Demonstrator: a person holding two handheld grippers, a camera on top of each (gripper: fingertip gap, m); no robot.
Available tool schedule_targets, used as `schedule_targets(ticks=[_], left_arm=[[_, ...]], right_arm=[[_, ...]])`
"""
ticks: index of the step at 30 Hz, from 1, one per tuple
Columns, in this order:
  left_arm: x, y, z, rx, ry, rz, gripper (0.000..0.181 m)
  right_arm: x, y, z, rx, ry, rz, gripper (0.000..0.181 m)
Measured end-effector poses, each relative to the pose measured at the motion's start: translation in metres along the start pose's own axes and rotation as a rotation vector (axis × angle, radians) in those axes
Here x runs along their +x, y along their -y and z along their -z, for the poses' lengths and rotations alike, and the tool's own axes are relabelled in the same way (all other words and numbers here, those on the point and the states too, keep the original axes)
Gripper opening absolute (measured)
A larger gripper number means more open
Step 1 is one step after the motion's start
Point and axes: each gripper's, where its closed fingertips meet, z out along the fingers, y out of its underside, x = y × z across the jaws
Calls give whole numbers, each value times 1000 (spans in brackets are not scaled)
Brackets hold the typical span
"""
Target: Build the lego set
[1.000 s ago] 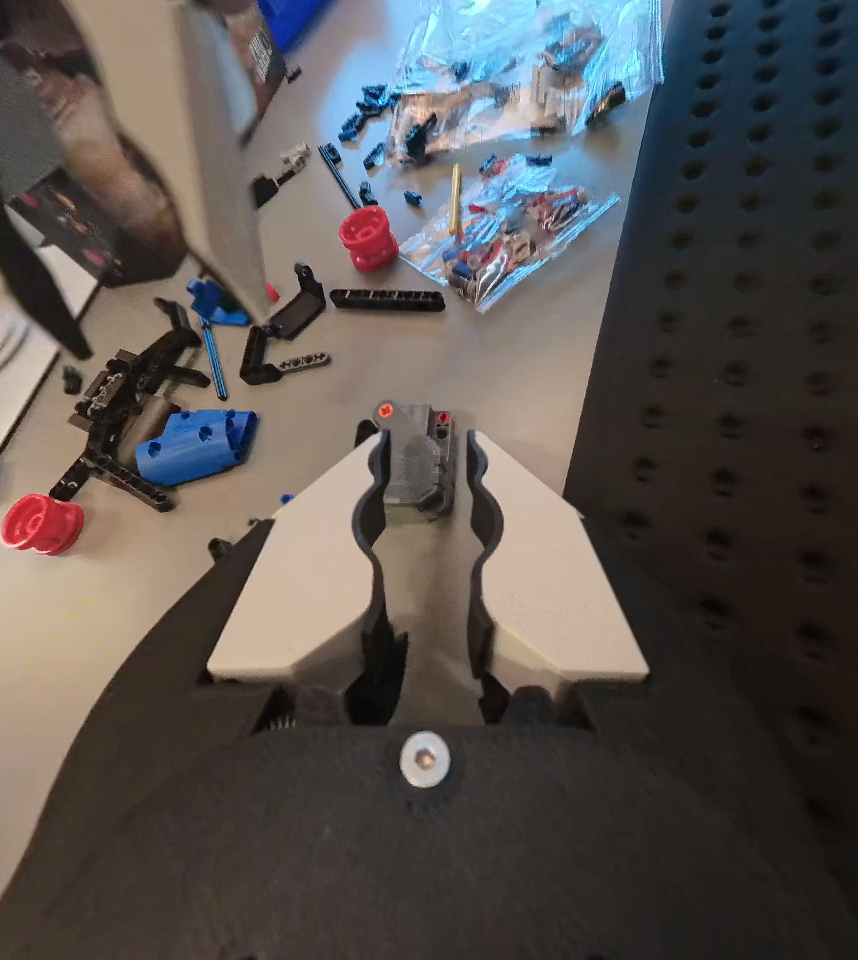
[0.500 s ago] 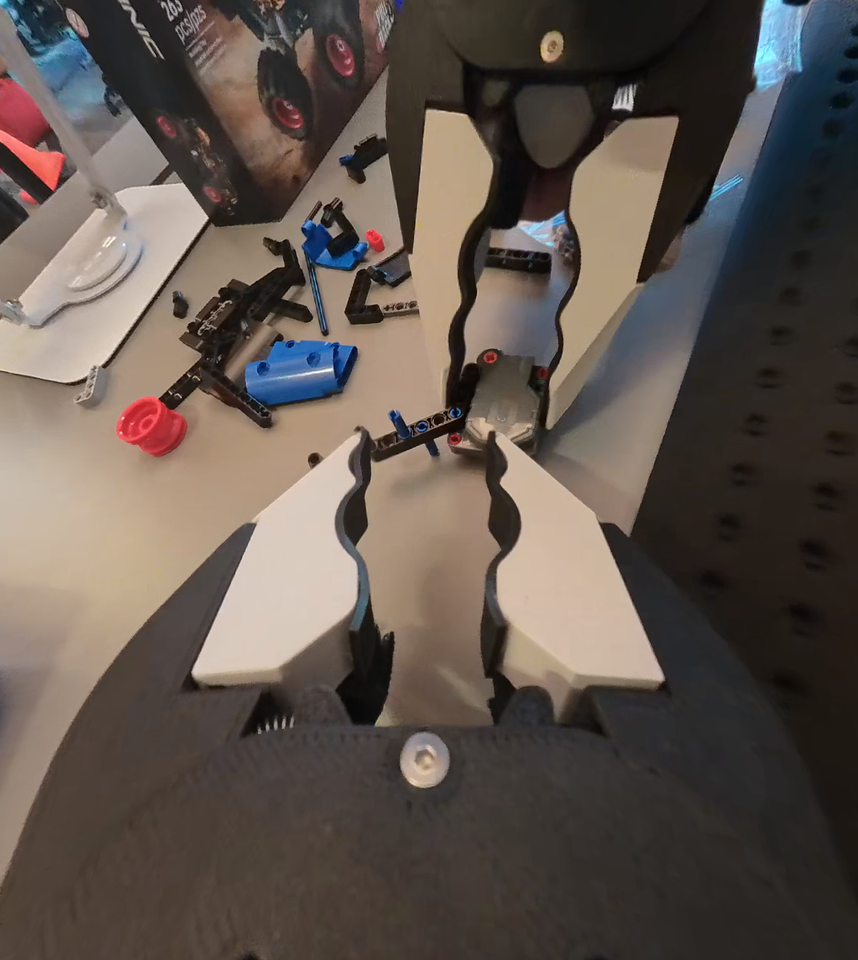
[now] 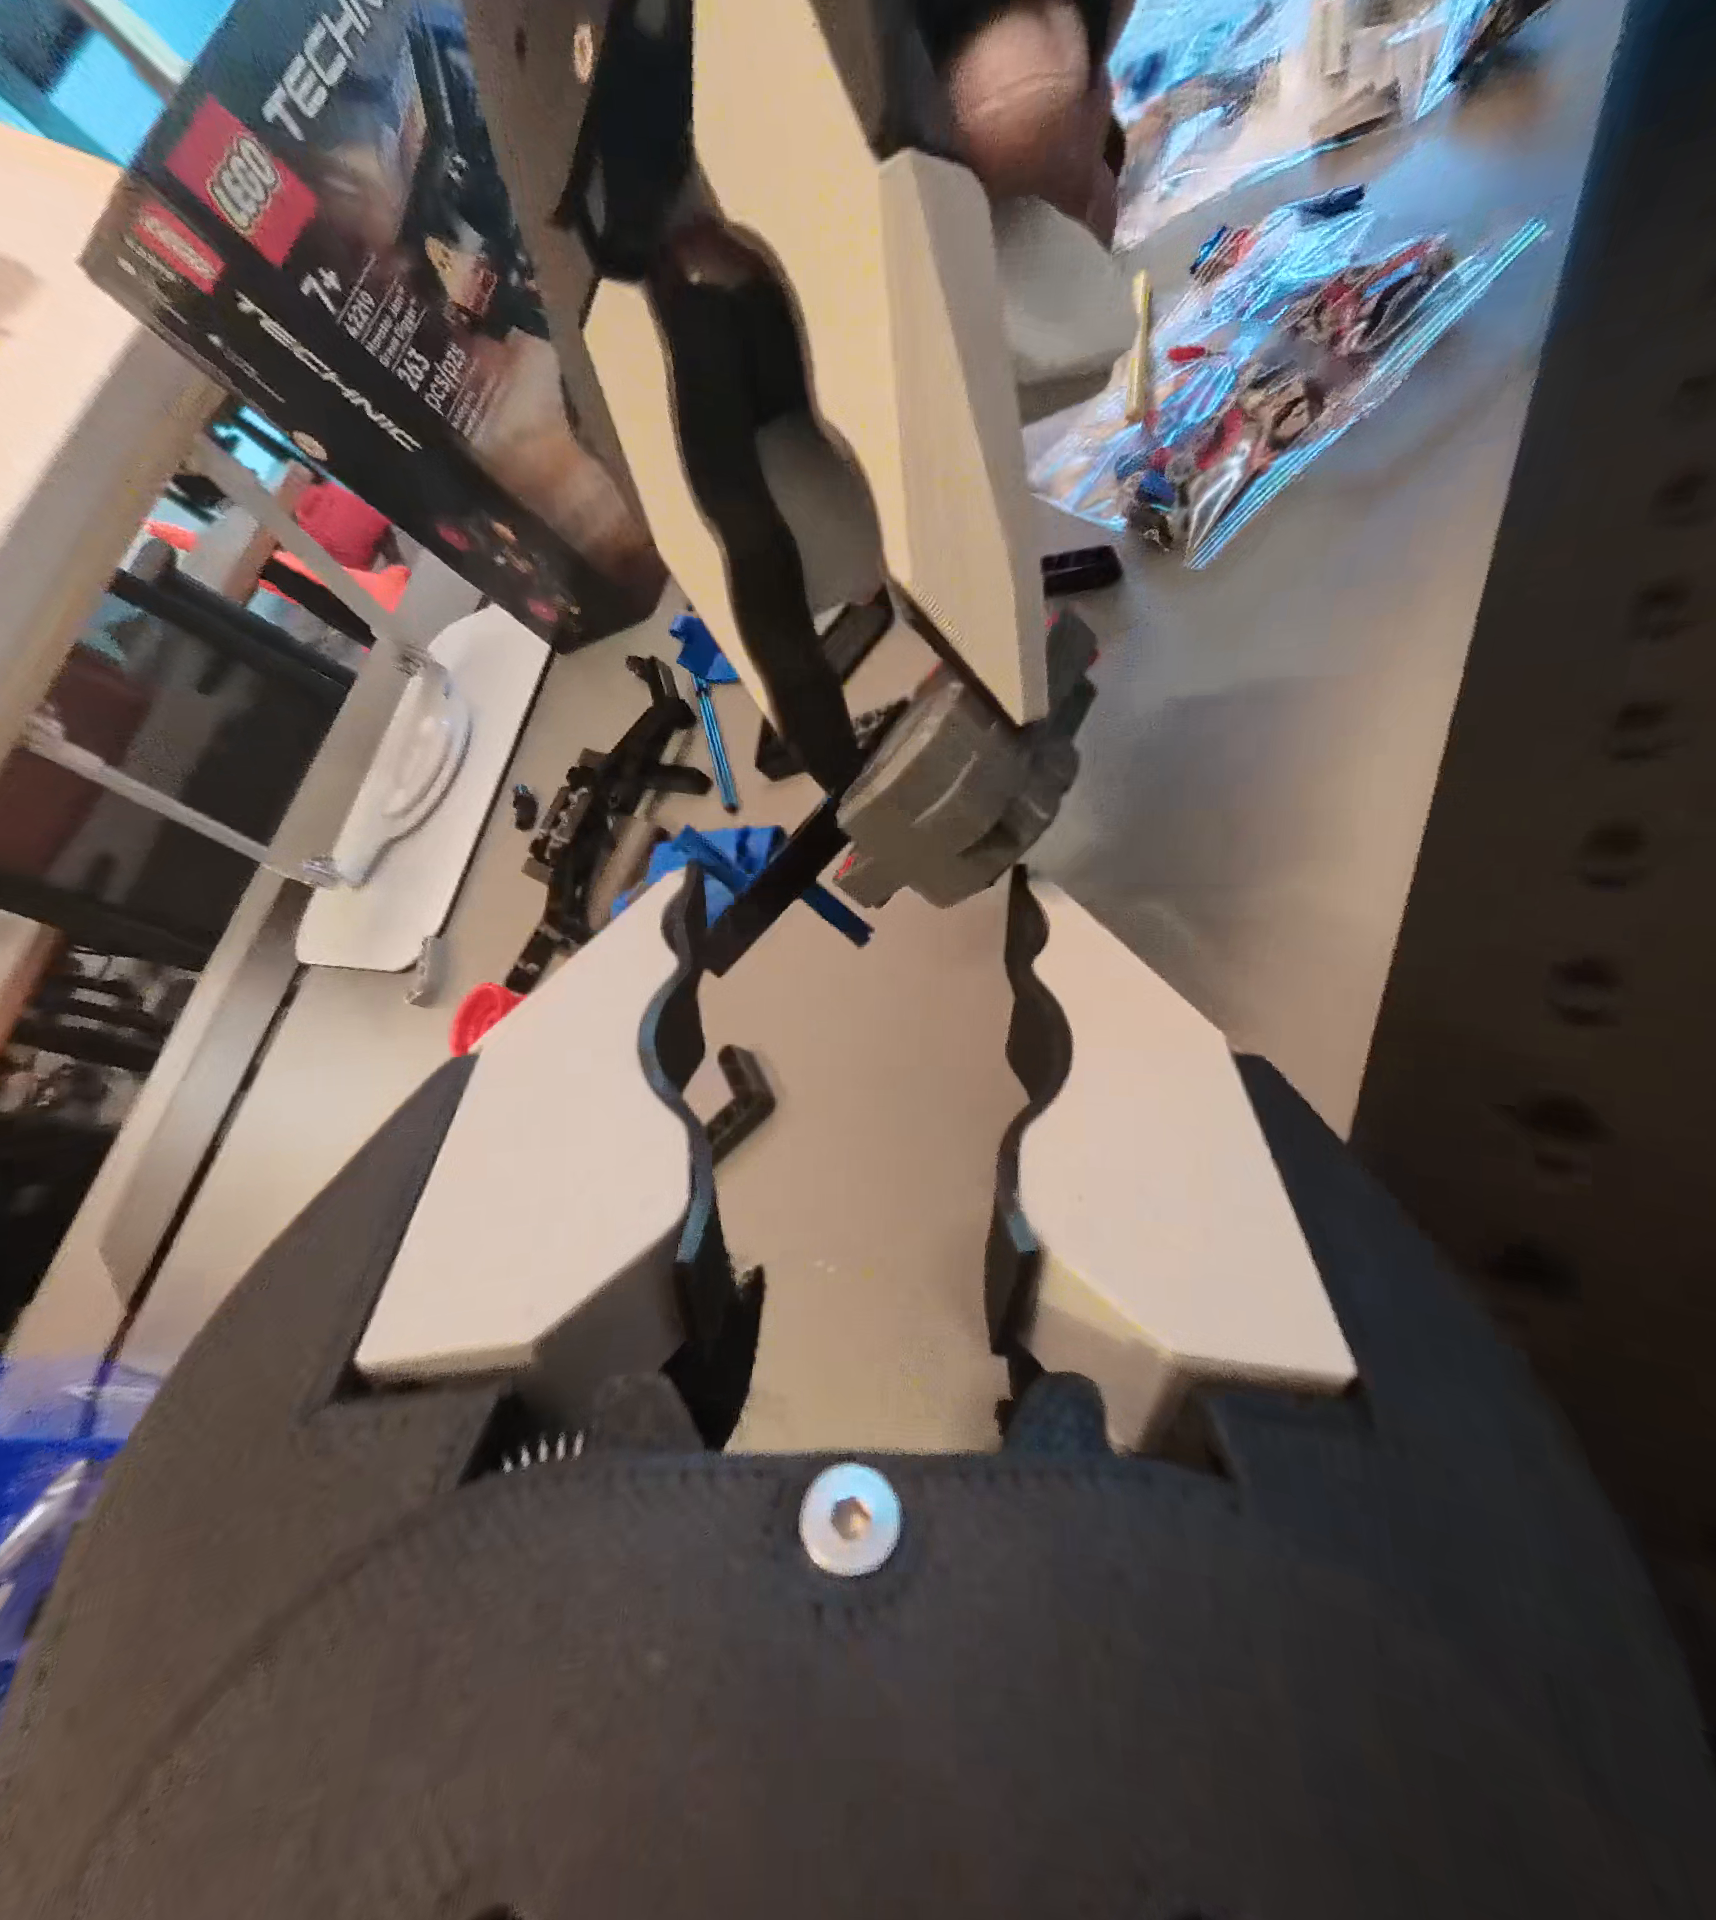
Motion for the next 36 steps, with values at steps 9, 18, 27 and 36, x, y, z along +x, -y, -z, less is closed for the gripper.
schedule_targets(ticks=[9,18,27,36], left_arm=[[0,15,4,40,46,-125,60],[-20,3,14,-30,76,-88,39],[-56,-6,37,-30,127,1,24],[-92,-66,68,-272,133,186,24]], right_arm=[[-4,13,-9,-27,94,-38,39],[6,36,-20,-5,154,-88,42],[12,72,-14,206,185,-186,52],[19,60,10,213,0,-138,52]])
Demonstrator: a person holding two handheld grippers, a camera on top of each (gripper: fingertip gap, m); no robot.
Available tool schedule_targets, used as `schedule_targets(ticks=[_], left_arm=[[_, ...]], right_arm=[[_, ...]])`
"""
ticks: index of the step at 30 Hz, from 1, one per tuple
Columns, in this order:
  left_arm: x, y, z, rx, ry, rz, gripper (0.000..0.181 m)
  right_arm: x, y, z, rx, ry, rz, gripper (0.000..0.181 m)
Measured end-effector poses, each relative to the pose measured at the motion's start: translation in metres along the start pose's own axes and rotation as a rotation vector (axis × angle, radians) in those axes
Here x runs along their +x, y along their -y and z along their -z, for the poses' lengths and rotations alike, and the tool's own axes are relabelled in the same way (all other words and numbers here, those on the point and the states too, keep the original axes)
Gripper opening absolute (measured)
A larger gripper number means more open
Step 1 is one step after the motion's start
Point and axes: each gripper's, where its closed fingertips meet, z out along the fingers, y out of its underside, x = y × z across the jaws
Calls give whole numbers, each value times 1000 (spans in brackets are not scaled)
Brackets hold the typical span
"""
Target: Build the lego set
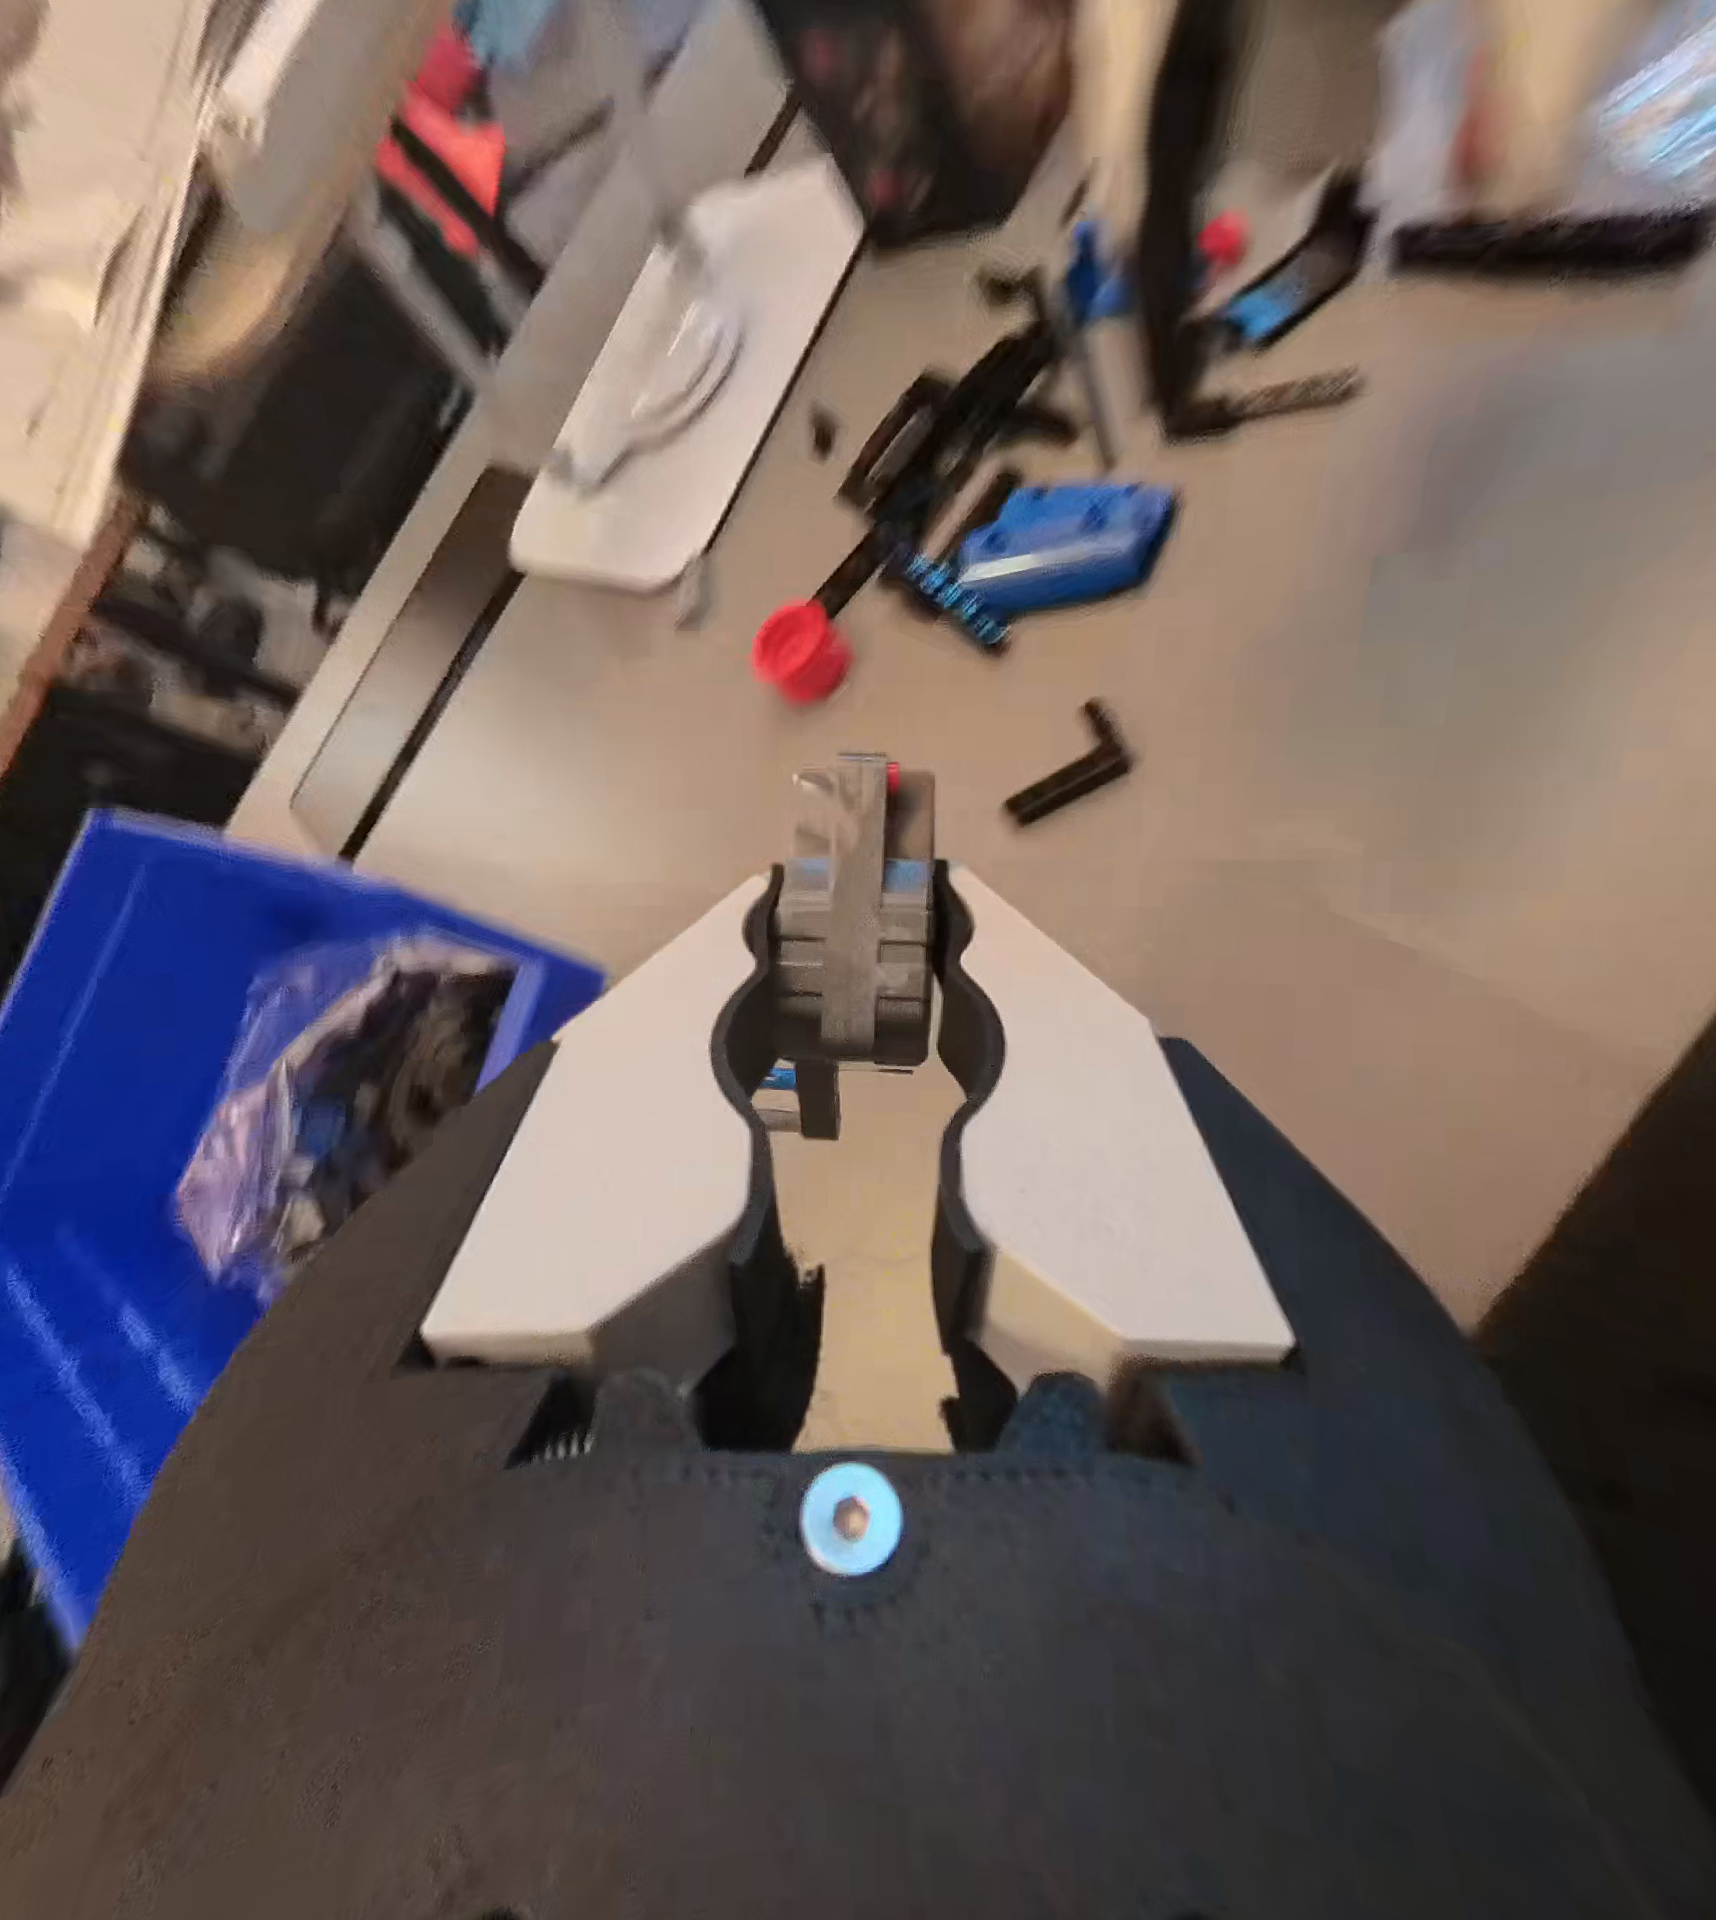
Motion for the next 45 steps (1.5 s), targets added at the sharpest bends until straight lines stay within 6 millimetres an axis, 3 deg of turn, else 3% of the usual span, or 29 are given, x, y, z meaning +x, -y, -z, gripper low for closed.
schedule_targets(ticks=[6,9,12,16,21,26,29,31,34,37,40,45], left_arm=[[-11,-72,-6,-341,-179,116,24],[-8,-98,-13,-481,-255,145,24],[-3,-118,-24,-566,-325,186,25],[-10,-119,-35,-560,-313,202,26],[-19,-117,-37,-526,-272,222,49],[-28,-105,-30,-458,-225,234,64],[-46,-93,-20,-421,-142,211,64],[-55,-70,-16,-351,-96,177,61],[-52,-22,-21,-231,-89,77,52],[-42,18,-46,-192,-106,-42,43],[-23,48,-85,-176,-197,-123,42],[-5,64,-159,-206,-345,-212,47]], right_arm=[[-19,-30,41,-121,-243,266,46],[-37,-45,60,-92,-262,276,44],[-41,-65,74,-82,-304,257,43],[-39,-87,86,-59,-350,209,43],[-33,-94,109,-29,-419,191,43],[-29,-92,139,24,-502,190,43],[-24,-96,153,33,-556,177,43],[-22,-99,158,42,-575,177,43],[-19,-99,158,61,-587,185,41],[-18,-99,151,81,-580,205,39],[-16,-101,139,82,-572,235,38],[-25,-109,109,74,-518,305,35]])
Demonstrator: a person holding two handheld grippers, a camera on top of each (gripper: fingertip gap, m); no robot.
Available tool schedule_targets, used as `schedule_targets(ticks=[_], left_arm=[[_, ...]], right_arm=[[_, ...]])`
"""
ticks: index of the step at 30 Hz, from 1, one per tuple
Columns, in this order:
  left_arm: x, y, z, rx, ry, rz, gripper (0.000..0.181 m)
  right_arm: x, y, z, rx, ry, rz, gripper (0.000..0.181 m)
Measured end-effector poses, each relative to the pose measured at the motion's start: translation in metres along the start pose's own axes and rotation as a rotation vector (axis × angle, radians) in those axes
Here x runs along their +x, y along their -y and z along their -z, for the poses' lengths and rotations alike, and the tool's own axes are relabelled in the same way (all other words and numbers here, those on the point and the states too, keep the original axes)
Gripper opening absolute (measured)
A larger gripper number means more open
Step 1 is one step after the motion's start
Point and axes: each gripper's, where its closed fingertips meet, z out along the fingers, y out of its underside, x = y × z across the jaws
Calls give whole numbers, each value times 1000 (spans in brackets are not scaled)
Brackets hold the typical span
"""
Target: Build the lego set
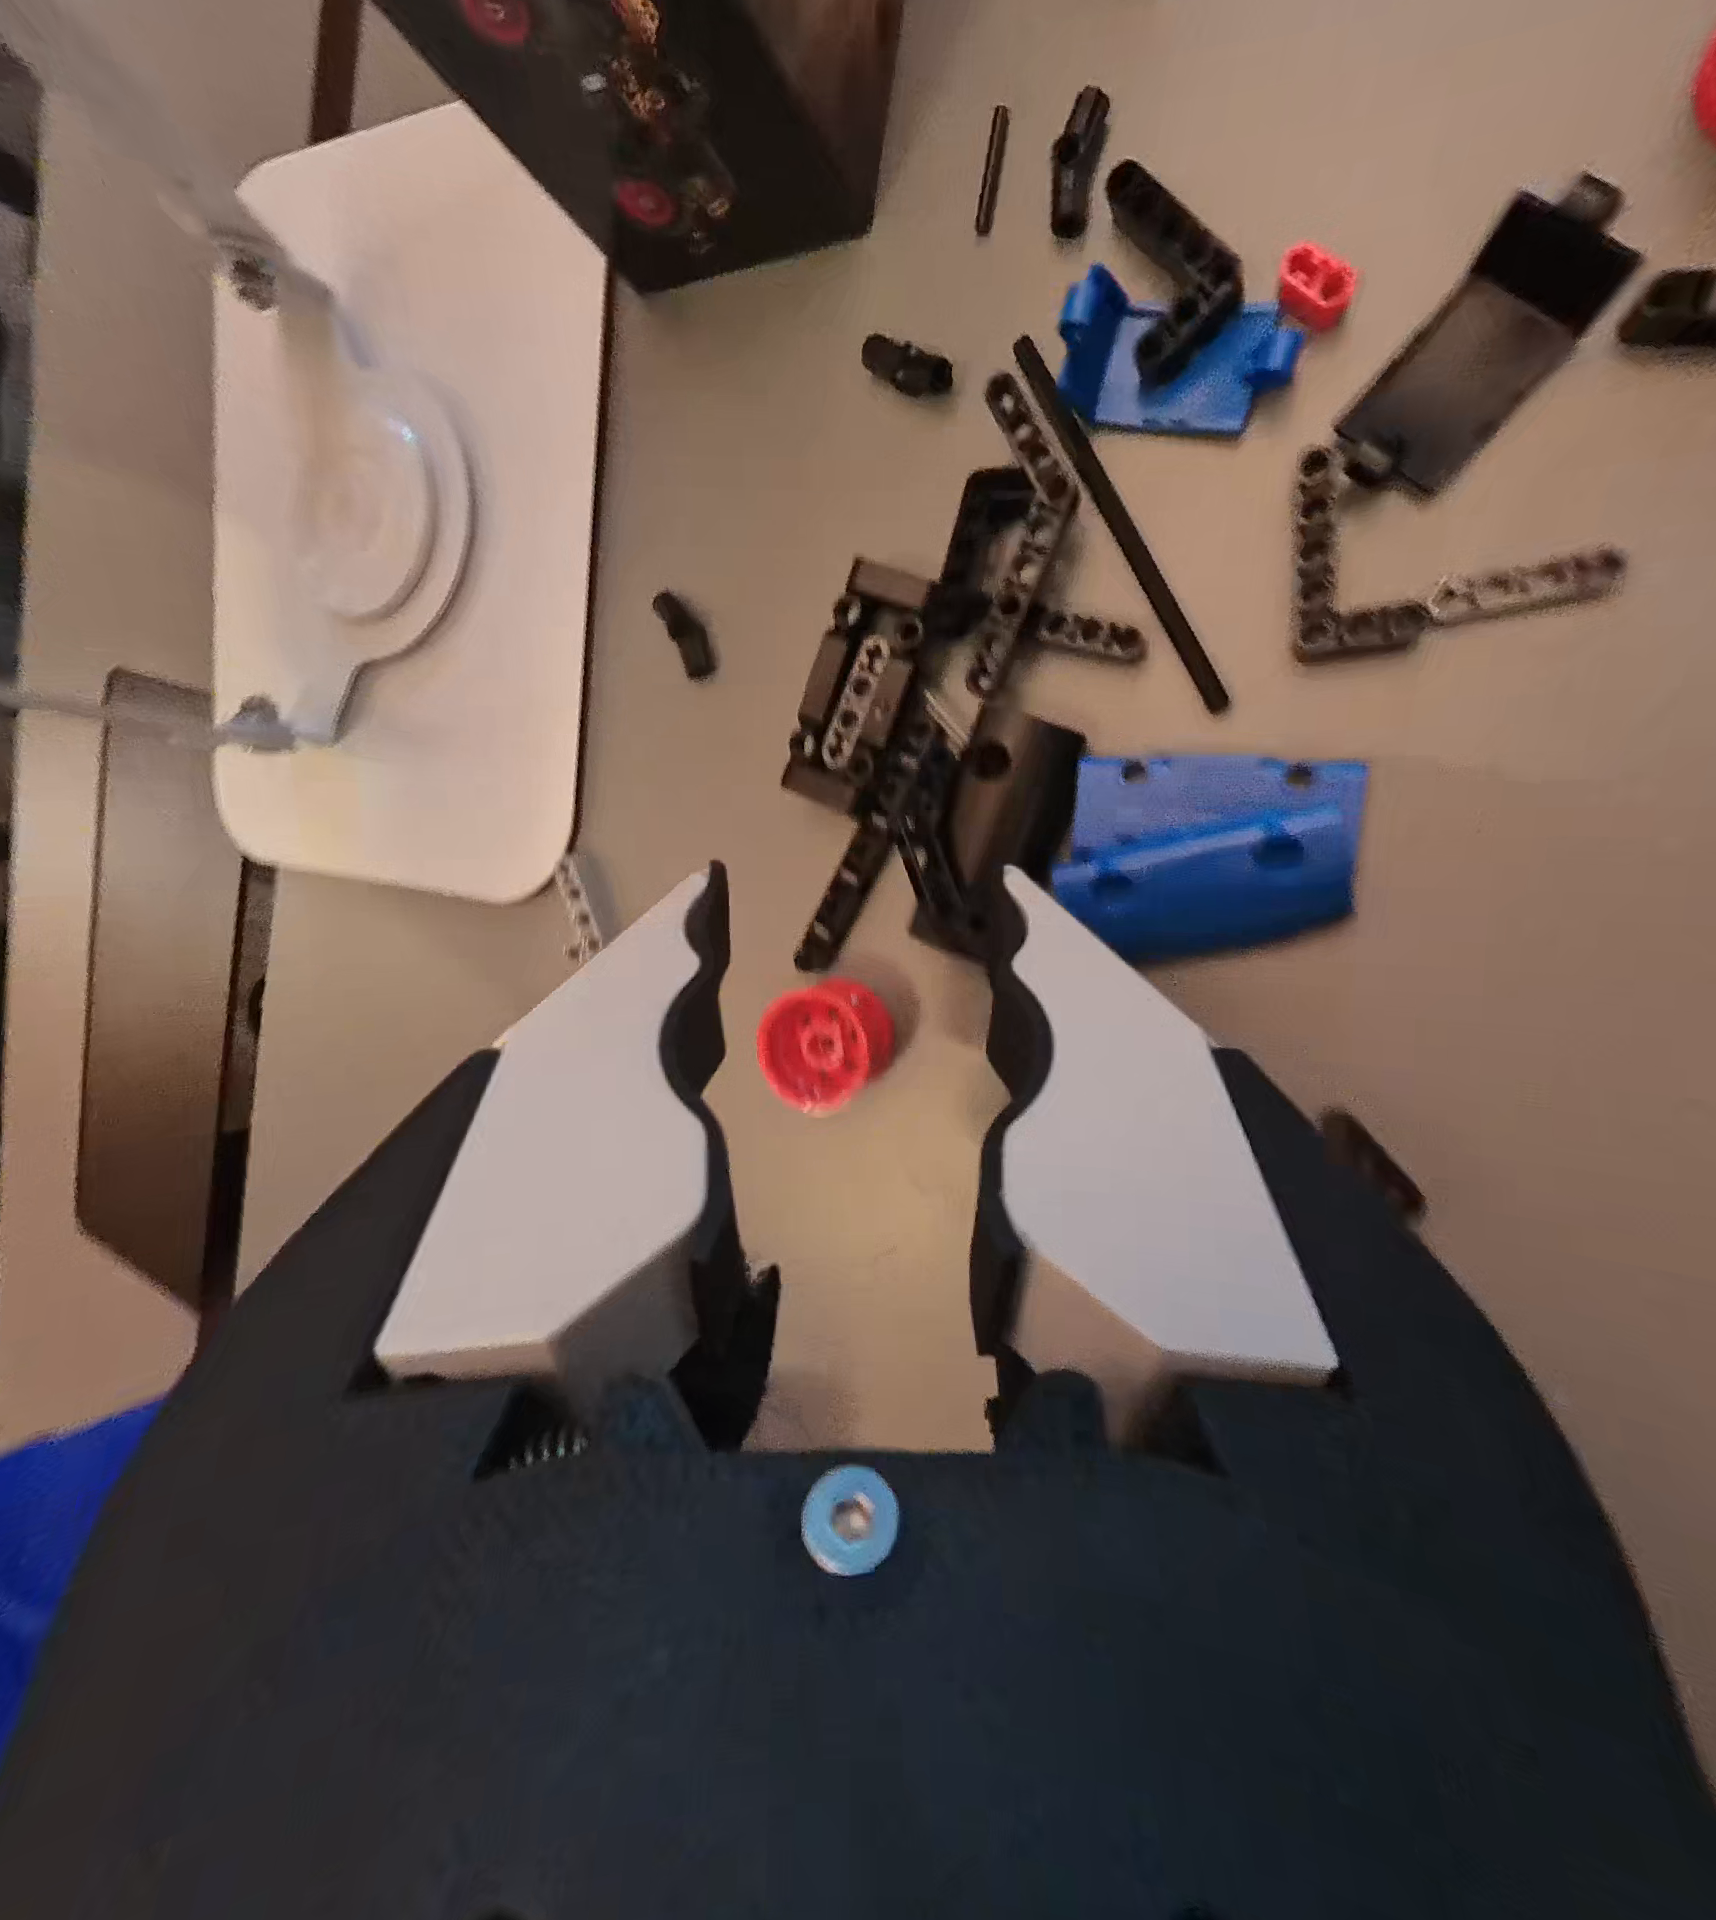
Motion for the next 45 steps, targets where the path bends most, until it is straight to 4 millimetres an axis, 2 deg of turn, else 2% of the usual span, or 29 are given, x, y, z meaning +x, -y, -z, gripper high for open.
schedule_targets(ticks=[4,6,10,14,23,28,32,34,38,41,45], left_arm=[[-17,11,-35,-3,-74,42,45],[-13,11,-47,-10,-174,97,45],[-9,2,-61,-42,-248,127,25],[-14,7,-59,3,-230,149,7],[-13,19,-44,97,-283,210,7],[-1,38,-32,168,-358,201,8],[-5,31,-41,101,-299,168,10],[-6,30,-44,106,-302,176,1],[-7,30,-46,120,-306,197,0],[-10,30,-46,123,-281,197,3],[-12,25,-44,107,-267,203,16]], right_arm=[[-18,-4,-8,5,17,85,33],[-23,-4,-11,22,31,97,32],[-28,-6,-17,25,49,134,31],[-31,-6,-17,45,72,142,30],[-42,-13,-20,42,115,167,28],[-44,-10,-16,69,128,163,27],[-46,-9,-15,74,127,167,27],[-46,-9,-14,75,126,171,27],[-45,-11,-13,73,123,170,27],[-45,-10,-11,82,124,169,27],[-46,-8,-9,97,127,166,27]])
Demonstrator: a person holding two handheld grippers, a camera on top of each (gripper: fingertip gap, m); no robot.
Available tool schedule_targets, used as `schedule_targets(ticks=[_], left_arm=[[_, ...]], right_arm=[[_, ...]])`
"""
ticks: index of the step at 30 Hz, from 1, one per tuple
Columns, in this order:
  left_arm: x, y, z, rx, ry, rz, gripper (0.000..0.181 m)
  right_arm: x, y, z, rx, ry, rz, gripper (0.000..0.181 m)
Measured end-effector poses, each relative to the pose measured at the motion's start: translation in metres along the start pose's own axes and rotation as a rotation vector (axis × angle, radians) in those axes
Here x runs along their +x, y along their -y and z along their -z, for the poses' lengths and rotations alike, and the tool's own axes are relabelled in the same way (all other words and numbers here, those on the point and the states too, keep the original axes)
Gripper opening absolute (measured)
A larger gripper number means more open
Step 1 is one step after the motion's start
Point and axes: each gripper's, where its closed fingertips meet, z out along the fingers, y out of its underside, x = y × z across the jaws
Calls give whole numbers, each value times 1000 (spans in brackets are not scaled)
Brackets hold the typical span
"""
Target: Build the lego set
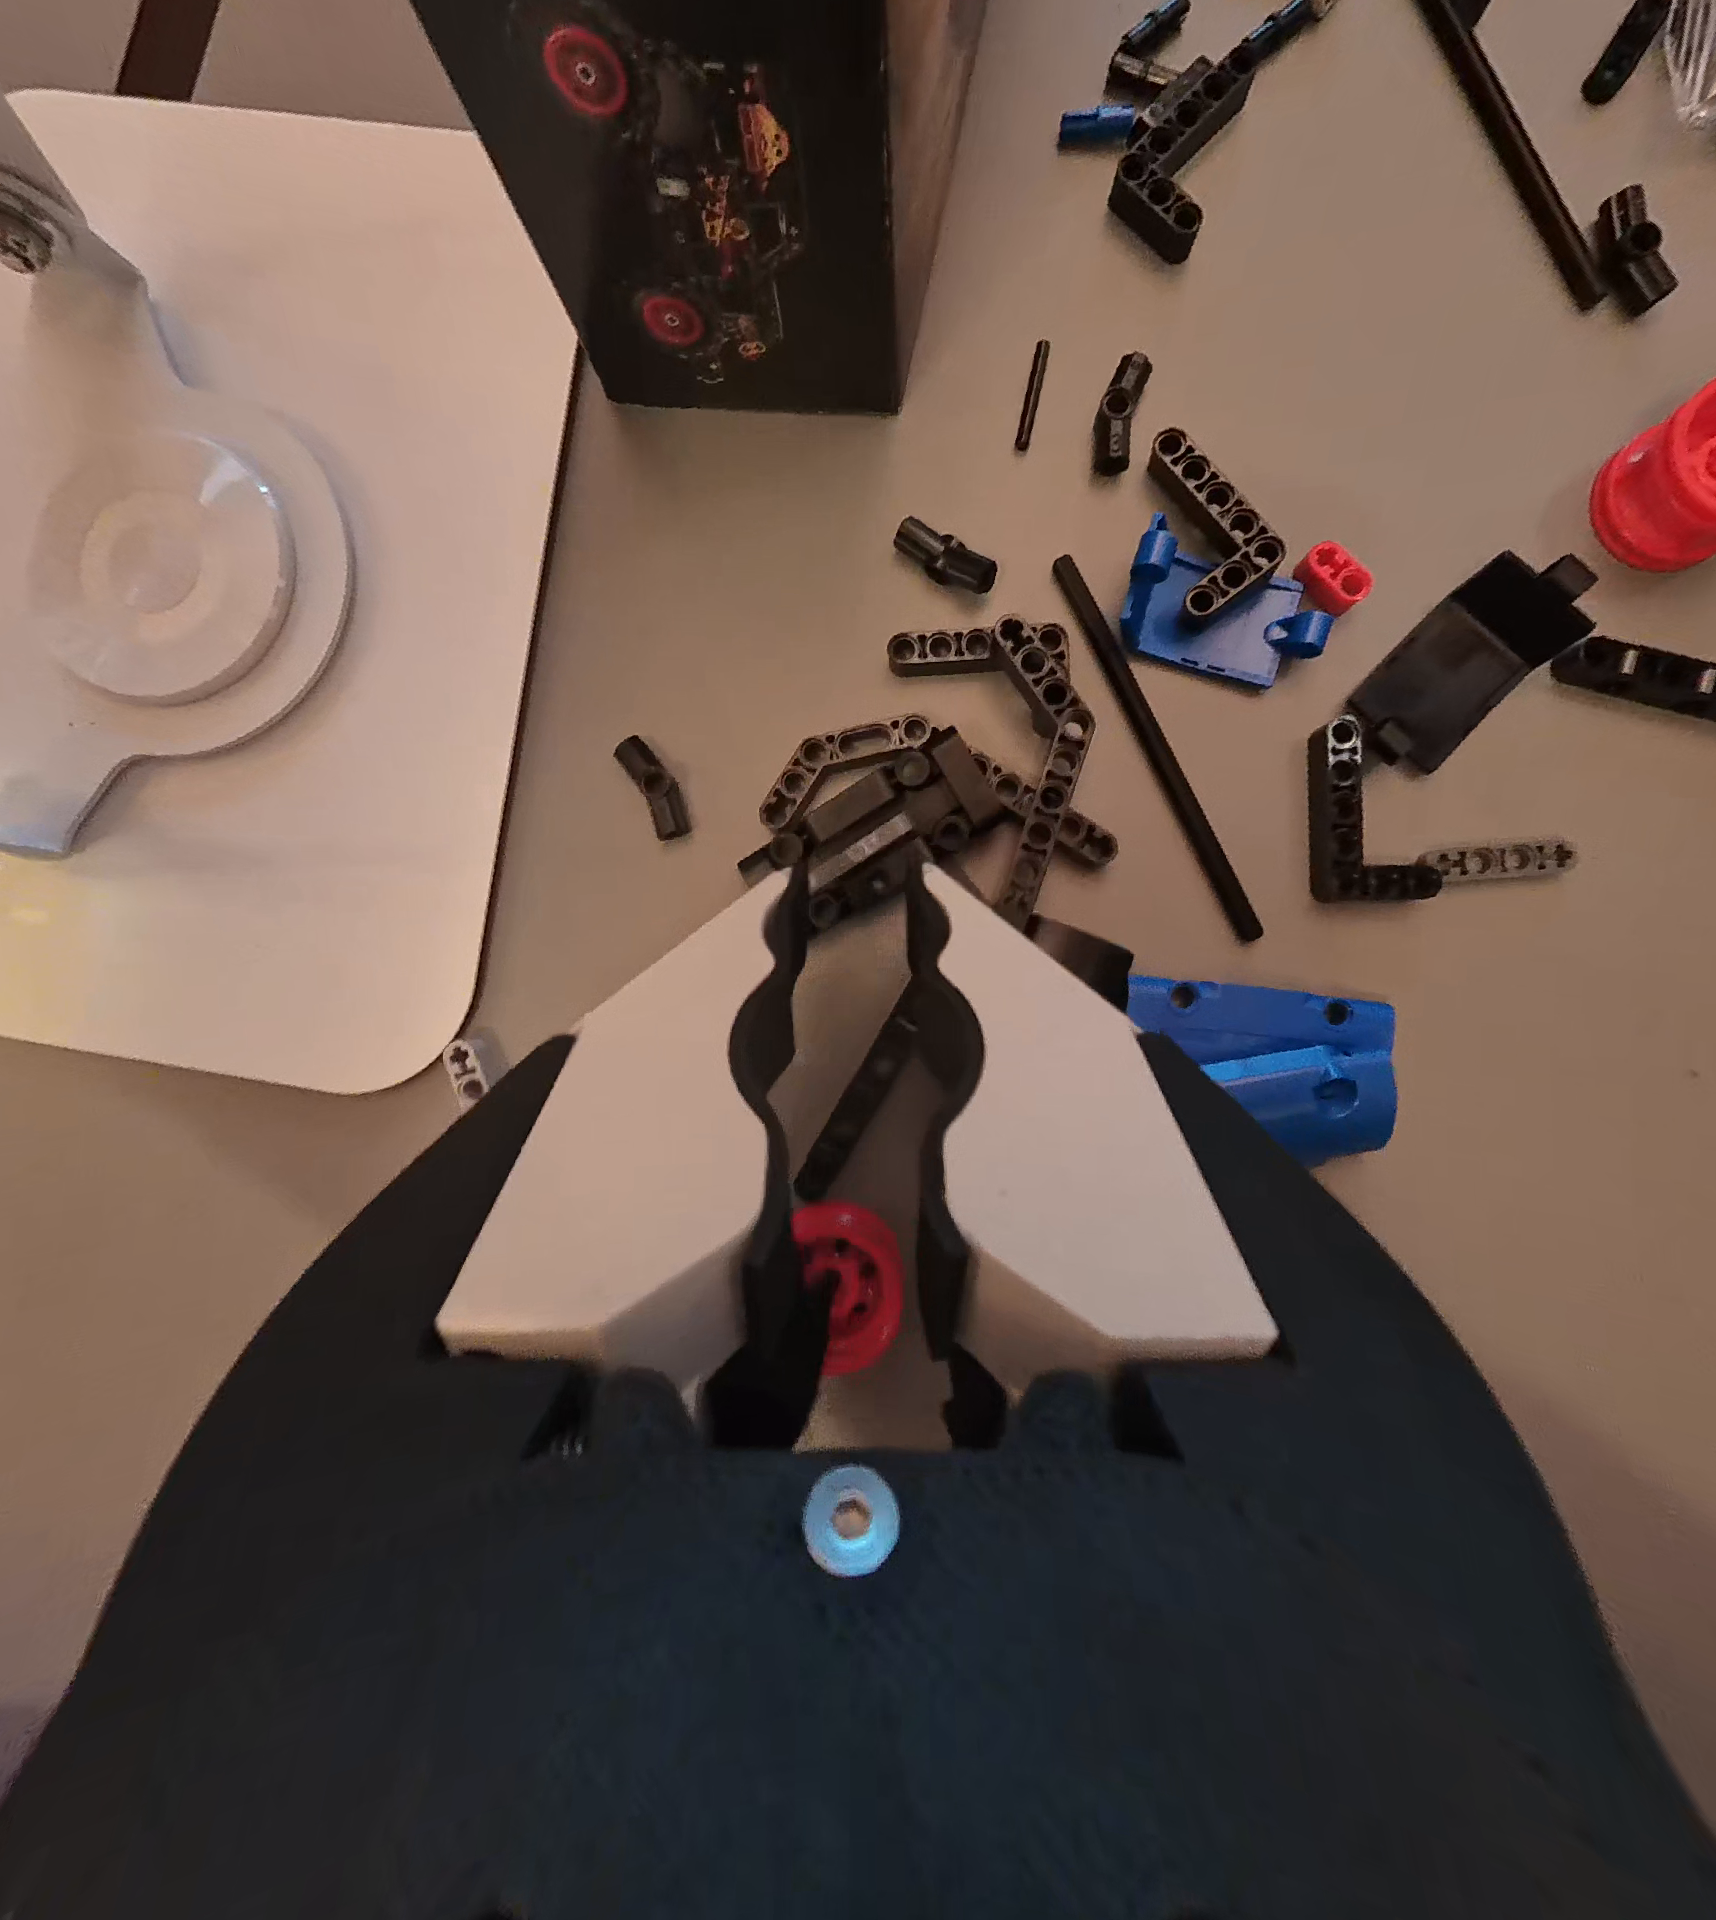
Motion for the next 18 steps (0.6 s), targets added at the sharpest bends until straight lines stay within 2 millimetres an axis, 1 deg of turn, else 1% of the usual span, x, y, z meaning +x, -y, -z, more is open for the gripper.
schedule_targets(ticks=[3,6,10,12,14,18], left_arm=[[1,-7,3,-25,-7,-2,20],[1,-11,6,-40,9,-12,18],[4,-24,1,-95,11,-21,15],[9,-26,0,-97,-5,-30,10],[10,-24,2,-82,-3,-28,9],[-9,-27,12,-75,82,-2,9]], right_arm=[[1,1,1,10,0,-10,27],[2,1,3,14,-3,-16,27],[3,0,1,11,-3,-16,27],[5,0,-1,9,-5,-16,27],[7,1,-2,13,-5,-15,27],[13,0,-4,16,-7,-18,27]])
